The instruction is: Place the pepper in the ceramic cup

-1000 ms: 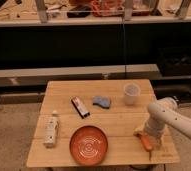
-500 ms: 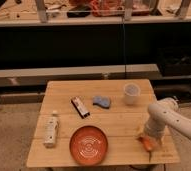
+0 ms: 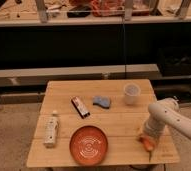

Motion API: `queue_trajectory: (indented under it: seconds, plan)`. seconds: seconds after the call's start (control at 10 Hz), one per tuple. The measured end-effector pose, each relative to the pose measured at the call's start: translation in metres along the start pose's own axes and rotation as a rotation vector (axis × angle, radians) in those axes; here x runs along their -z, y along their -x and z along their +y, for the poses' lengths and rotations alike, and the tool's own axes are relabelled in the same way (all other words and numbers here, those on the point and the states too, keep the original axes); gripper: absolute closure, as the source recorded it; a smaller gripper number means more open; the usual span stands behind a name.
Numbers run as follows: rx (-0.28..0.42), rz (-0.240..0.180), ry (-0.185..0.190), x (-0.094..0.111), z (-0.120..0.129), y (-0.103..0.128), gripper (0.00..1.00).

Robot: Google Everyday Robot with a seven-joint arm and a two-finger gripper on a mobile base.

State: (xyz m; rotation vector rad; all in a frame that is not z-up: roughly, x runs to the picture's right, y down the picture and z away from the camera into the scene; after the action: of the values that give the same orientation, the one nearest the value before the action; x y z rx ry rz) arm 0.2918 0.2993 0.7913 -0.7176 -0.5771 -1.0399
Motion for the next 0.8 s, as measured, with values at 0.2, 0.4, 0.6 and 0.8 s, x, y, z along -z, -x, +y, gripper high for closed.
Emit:
queue_trajectory:
  seconds: [0.2, 0.4, 0.6, 0.8]
  plan:
    - [0.007, 0.009, -0.001, 0.0018, 0.0032, -0.0018, 0.69]
    - [0.006, 0.007, -0.004, 0.0045, 0.0023, -0.0014, 0.77]
    - [0.011, 0.009, -0.011, 0.0039, -0.0001, -0.0019, 0.78]
    - [0.076, 0.009, -0.036, -0.0015, -0.0019, -0.0009, 0.77]
